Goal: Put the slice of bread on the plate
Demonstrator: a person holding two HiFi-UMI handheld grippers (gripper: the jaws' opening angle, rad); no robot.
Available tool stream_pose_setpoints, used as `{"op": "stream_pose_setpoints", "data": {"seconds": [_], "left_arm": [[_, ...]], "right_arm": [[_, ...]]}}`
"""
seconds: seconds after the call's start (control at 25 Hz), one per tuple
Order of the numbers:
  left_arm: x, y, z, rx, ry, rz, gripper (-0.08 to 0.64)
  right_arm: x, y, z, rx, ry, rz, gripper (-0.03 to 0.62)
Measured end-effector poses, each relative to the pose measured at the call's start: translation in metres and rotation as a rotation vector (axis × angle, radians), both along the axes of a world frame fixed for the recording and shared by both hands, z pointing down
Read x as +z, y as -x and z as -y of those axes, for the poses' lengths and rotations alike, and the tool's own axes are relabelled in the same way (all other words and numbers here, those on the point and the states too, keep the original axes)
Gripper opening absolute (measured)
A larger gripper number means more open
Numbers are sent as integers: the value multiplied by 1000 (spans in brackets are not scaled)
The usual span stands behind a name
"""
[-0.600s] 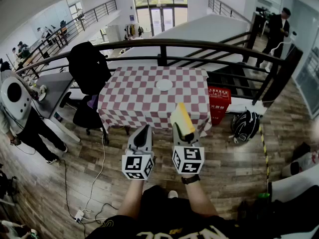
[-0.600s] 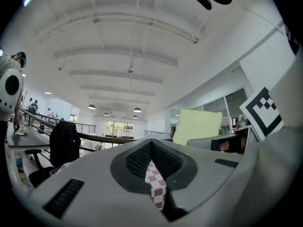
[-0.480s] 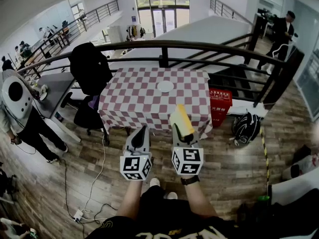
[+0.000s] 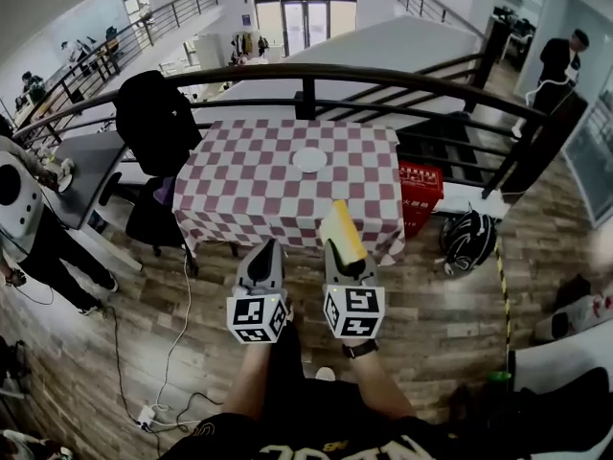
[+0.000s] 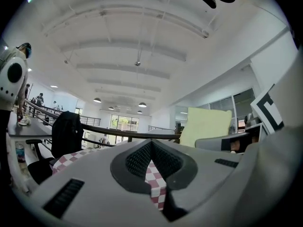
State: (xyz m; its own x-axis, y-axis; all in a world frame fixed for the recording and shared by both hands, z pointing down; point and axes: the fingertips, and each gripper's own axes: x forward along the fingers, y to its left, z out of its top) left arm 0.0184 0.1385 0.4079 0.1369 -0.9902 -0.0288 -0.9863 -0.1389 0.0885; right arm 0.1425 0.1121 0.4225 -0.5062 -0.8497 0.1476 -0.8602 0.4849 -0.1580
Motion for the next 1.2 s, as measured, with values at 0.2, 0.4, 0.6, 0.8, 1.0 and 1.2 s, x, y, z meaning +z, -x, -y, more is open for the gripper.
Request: {"op": "stream_pose_setpoints", "data": {"seconds": [0.2, 0.4, 0.6, 0.8, 1.0, 1.2], "left_arm": [[6, 15, 63, 35, -3, -21, 17], [3, 47, 144, 55, 18, -133, 17], [-20, 71, 225, 91, -27, -89, 17], [-24, 103, 285, 129, -24, -70, 17], [-15, 123, 325, 174, -27, -30, 17], [23, 128, 350, 222, 53, -55, 17]], "right_arm": [[14, 7, 58, 68, 41, -8, 107], [13, 38, 120, 76, 45, -45, 107], [-5, 75, 183, 72, -3, -84, 107], [-8, 108, 252, 109, 5, -83, 107], [9, 150, 287, 37, -1, -116, 107], [58, 164, 303, -11, 156, -113, 107]]}}
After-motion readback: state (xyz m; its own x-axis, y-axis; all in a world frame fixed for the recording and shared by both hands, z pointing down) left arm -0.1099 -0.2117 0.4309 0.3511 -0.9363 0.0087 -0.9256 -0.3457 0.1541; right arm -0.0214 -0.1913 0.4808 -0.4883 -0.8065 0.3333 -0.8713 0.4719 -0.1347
